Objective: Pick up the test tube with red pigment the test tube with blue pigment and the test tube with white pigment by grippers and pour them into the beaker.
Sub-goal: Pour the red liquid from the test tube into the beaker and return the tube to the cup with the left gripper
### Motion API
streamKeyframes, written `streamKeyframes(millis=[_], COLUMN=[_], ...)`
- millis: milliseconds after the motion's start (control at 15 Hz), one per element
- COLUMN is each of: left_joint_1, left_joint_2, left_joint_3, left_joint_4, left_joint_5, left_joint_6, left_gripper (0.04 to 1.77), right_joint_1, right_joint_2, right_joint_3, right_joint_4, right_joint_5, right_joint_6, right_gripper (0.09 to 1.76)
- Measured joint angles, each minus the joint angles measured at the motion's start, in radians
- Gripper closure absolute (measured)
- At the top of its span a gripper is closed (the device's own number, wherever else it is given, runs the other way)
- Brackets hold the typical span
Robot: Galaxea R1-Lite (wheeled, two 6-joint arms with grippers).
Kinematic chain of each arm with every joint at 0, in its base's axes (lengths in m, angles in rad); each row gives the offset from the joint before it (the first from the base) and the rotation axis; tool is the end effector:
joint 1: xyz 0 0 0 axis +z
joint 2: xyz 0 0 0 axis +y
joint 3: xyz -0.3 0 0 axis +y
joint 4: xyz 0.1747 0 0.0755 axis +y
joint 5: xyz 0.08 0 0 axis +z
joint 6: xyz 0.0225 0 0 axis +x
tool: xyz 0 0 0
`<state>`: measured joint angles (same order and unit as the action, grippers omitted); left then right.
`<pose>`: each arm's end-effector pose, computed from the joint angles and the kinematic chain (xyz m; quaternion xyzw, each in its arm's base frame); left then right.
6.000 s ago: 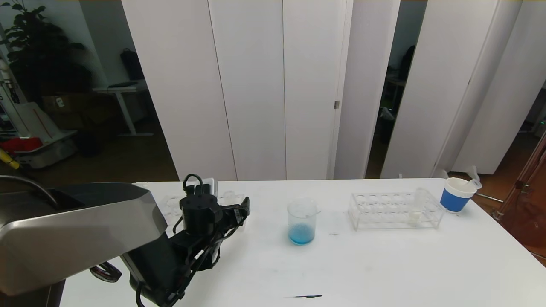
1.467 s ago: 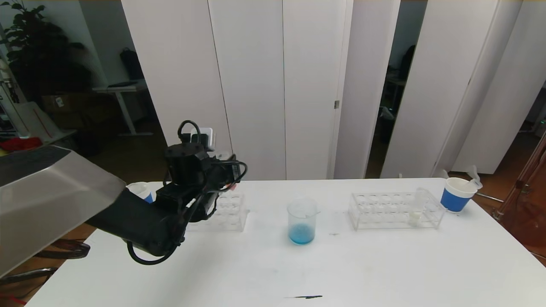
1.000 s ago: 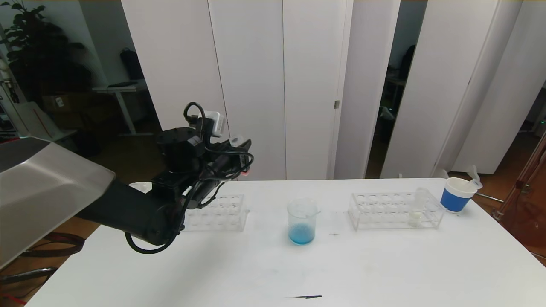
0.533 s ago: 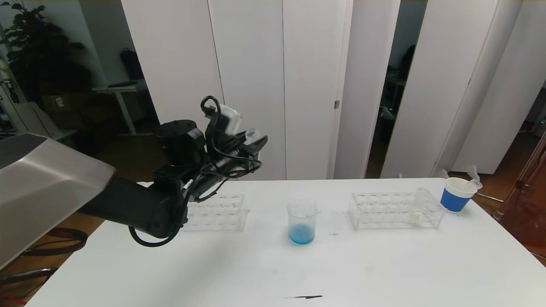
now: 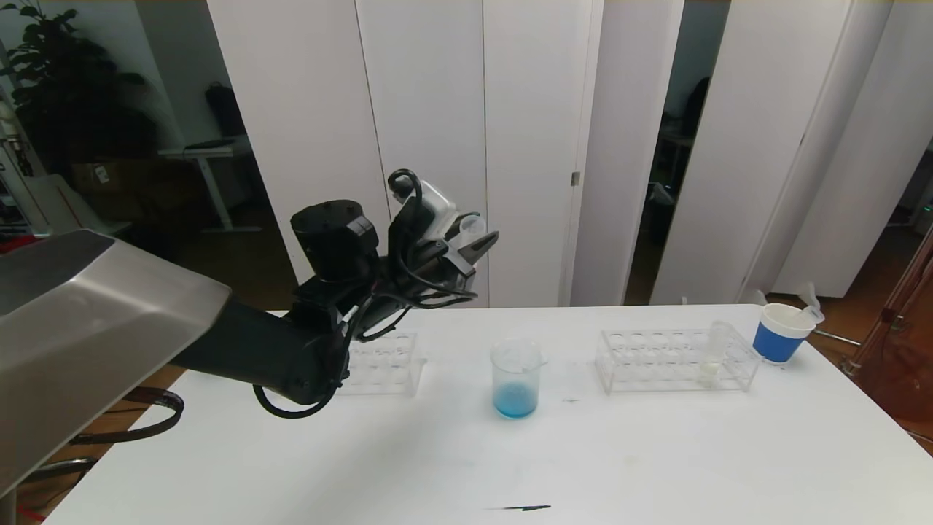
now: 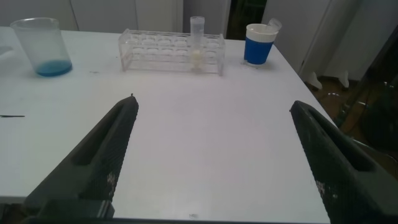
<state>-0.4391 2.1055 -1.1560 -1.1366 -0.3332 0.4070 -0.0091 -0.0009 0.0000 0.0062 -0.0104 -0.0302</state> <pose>0.3729 -0.1833 0.1789 0.1816 -0.1671 -0.3484 0.9043 -0.0229 0.0000 0.0748 -0.0151 0.0028 -0.0097 0.9998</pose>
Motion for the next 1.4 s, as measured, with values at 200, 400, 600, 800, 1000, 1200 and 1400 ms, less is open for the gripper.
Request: streamKeyframes(millis=[200,400,600,800,1000,1200,1400], left_joint_1=[-0.005,0.006,0.031,0.044,0.047,0.041,0.039], left_joint_2=[0.03,0.055,0.08,0.097,0.107,0.117,0.142], left_joint_3=[-0.037,-0.091,-0.167,-0.179,-0.134,-0.094,-0.079], left_joint_4=[0.001,0.006,0.011,0.0,-0.039,-0.076,-0.148], left_joint_5=[-0.076,-0.09,-0.105,-0.128,-0.146,-0.145,-0.144], left_joint_6=[0.107,0.138,0.216,0.292,0.38,0.455,0.531], left_gripper=[1.21,1.21,1.21,1.21,1.21,1.21,1.21], right_joint_1=[0.0,0.0,0.0,0.0,0.0,0.0,0.0], right_joint_2=[0.0,0.0,0.0,0.0,0.0,0.0,0.0], right_joint_3=[0.0,0.0,0.0,0.0,0.0,0.0,0.0], right_joint_4=[0.0,0.0,0.0,0.0,0.0,0.0,0.0], right_joint_5=[0.0,0.0,0.0,0.0,0.0,0.0,0.0], right_joint_6=[0.0,0.0,0.0,0.0,0.0,0.0,0.0], right_gripper=[0.1,0.1,0.1,0.1,0.1,0.1,0.1])
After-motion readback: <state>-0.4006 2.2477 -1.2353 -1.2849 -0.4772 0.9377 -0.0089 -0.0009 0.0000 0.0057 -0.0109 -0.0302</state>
